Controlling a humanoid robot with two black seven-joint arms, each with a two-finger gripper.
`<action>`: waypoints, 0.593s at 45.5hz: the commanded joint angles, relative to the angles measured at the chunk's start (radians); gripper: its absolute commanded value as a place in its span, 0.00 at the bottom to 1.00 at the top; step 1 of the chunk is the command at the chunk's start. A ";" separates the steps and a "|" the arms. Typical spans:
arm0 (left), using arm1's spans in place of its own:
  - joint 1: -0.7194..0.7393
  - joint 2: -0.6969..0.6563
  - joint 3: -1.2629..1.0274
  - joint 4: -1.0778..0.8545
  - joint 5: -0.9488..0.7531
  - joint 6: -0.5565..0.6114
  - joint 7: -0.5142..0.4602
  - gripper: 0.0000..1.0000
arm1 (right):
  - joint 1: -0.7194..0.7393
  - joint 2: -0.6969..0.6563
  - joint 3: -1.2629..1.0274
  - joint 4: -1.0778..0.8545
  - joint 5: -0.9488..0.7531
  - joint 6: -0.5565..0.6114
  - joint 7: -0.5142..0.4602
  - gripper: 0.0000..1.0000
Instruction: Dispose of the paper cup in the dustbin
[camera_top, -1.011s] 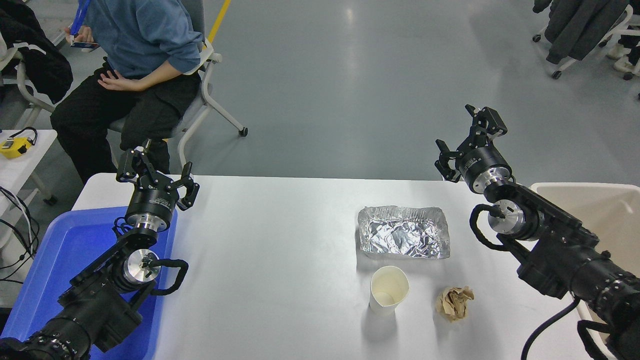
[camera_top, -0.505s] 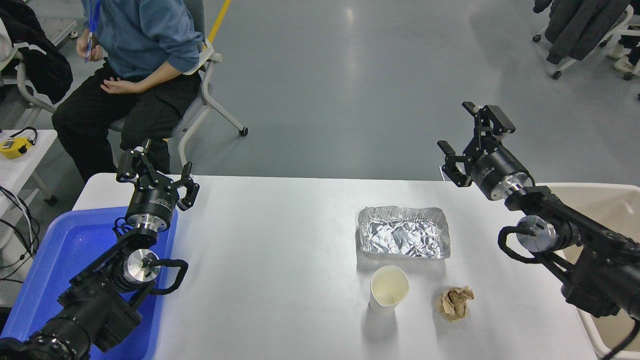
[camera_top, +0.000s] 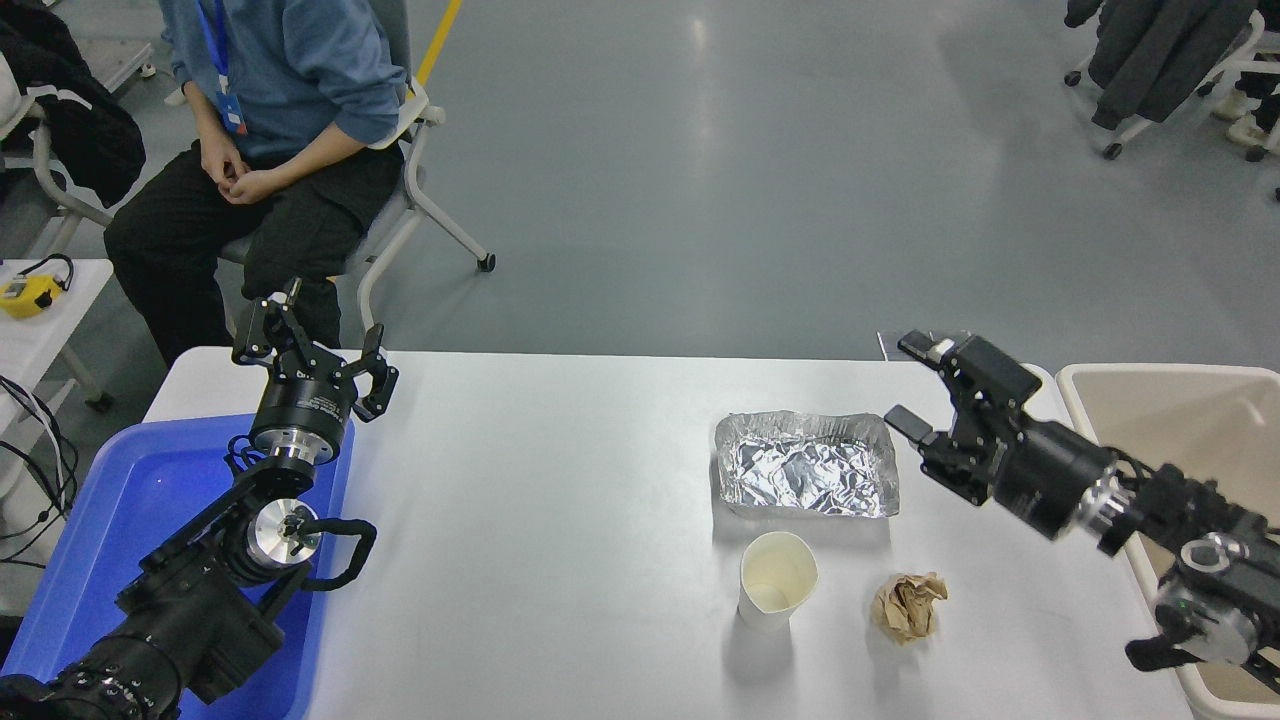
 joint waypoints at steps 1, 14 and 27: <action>0.000 0.000 0.000 0.000 0.000 0.000 0.000 1.00 | -0.080 -0.014 -0.043 0.036 -0.305 -0.070 0.011 1.00; 0.000 0.000 0.000 0.000 0.000 0.000 0.000 1.00 | -0.049 0.075 -0.102 -0.018 -0.331 -0.176 0.035 1.00; -0.001 0.000 0.000 0.000 0.000 0.000 0.000 1.00 | 0.052 0.174 -0.165 -0.127 -0.328 -0.195 0.035 1.00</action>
